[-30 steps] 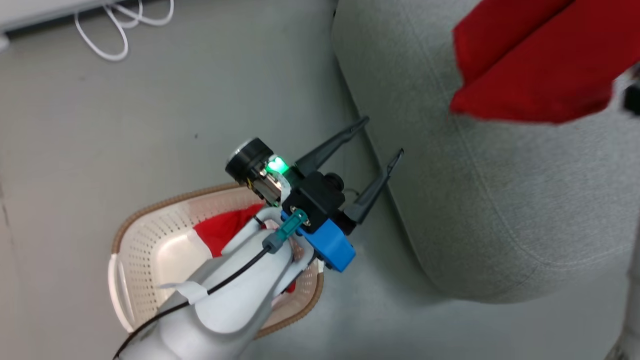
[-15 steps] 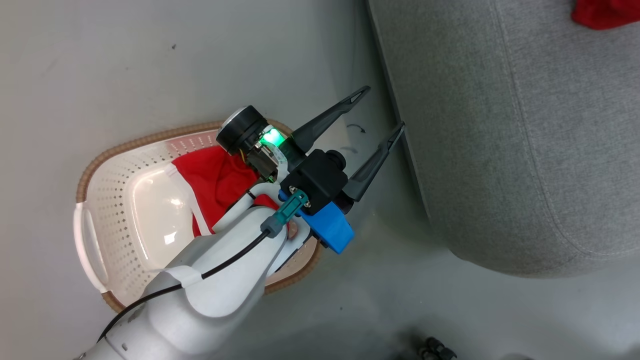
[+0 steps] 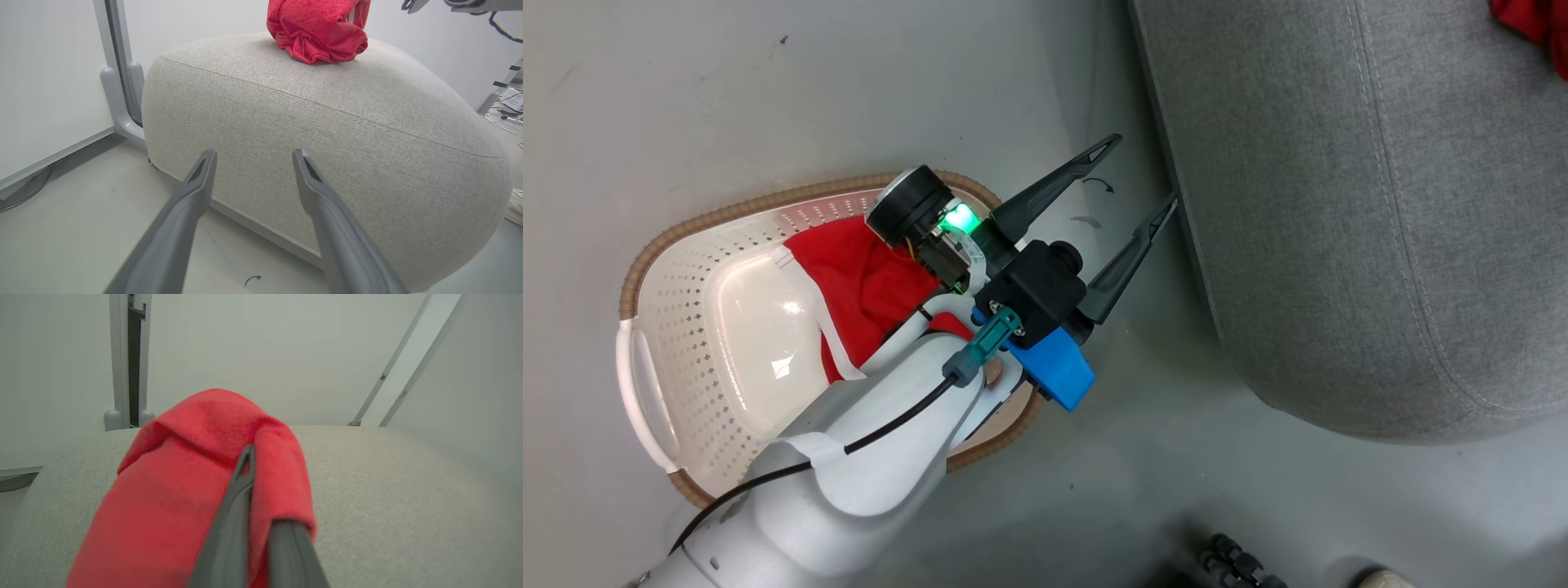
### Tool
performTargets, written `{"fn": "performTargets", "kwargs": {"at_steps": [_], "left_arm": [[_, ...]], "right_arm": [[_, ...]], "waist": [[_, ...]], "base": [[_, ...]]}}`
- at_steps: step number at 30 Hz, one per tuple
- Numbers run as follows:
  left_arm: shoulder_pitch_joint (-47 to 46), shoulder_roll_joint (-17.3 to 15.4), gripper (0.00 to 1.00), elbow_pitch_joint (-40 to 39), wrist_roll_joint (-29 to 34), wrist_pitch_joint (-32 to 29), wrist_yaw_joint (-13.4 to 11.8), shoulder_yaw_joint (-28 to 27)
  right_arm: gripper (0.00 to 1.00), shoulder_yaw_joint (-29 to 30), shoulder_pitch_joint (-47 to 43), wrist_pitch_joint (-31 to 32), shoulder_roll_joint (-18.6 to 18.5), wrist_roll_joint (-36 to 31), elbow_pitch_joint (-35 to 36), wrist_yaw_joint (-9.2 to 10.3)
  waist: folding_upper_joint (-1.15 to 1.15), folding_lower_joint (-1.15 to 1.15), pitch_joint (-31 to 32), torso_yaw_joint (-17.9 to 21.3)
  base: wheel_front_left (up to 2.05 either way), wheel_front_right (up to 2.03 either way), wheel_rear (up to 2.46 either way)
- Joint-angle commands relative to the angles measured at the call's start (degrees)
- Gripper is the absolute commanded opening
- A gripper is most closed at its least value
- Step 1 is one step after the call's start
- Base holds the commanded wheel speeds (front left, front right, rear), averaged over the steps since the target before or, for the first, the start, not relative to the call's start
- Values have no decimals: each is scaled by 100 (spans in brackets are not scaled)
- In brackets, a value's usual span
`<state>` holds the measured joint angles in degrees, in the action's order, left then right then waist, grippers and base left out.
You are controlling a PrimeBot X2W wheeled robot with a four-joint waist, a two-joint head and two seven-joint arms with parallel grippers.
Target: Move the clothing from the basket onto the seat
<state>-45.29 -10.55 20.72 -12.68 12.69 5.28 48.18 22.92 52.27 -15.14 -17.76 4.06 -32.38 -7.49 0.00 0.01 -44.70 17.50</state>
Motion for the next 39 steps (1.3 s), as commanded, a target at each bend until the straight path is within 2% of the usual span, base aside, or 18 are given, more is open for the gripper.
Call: {"fn": "performTargets", "kwargs": {"at_steps": [1, 5, 6, 7, 14, 24, 33, 39], "left_arm": [[-81, -32, 100, -25, -28, 2, -15, -3], [-102, -44, 100, -23, -55, 6, -31, 2], [-98, -40, 100, -8, -68, 13, -37, 6], [-92, -29, 100, -1, -78, 26, -50, 7], [63, 25, 100, 77, -165, 118, -119, -37], [569, 76, 100, 255, -473, 249, -342, -357], [1477, 33, 100, -121, -694, 255, -634, -1266], [2007, 22, 100, -285, -662, 255, -655, -1969]], "right_arm": [[0, 6, -29, -3, -12, 86, -218, -1], [2, -47, 31, -2, -47, 170, -483, -1], [49, -59, -11, -2, -46, 175, -509, -1], [100, -82, -60, -2, -46, 185, -527, -1], [100, -240, -413, -1, 0, 167, -451, -1], [100, -169, -1719, -2, 263, 117, 351, -1], [100, -552, -2807, -2, 636, 203, 1454, -1], [100, -1103, -3207, -2, 817, 270, 1977, -2]], "waist": [[0, -1, -8, 3], [0, -1, -9, -1], [0, -1, 16, -3], [0, -1, 50, -6], [0, -1, 426, -4], [0, -1, 1458, -108], [0, -1, 2440, -451], [0, -1, 2844, -820]], "base": [[0, 0, 0], [0, 0, 0], [0, 0, 0], [0, 0, 0], [0, 0, 0], [0, 0, 0], [0, 0, 0], [0, 0, 0]]}}
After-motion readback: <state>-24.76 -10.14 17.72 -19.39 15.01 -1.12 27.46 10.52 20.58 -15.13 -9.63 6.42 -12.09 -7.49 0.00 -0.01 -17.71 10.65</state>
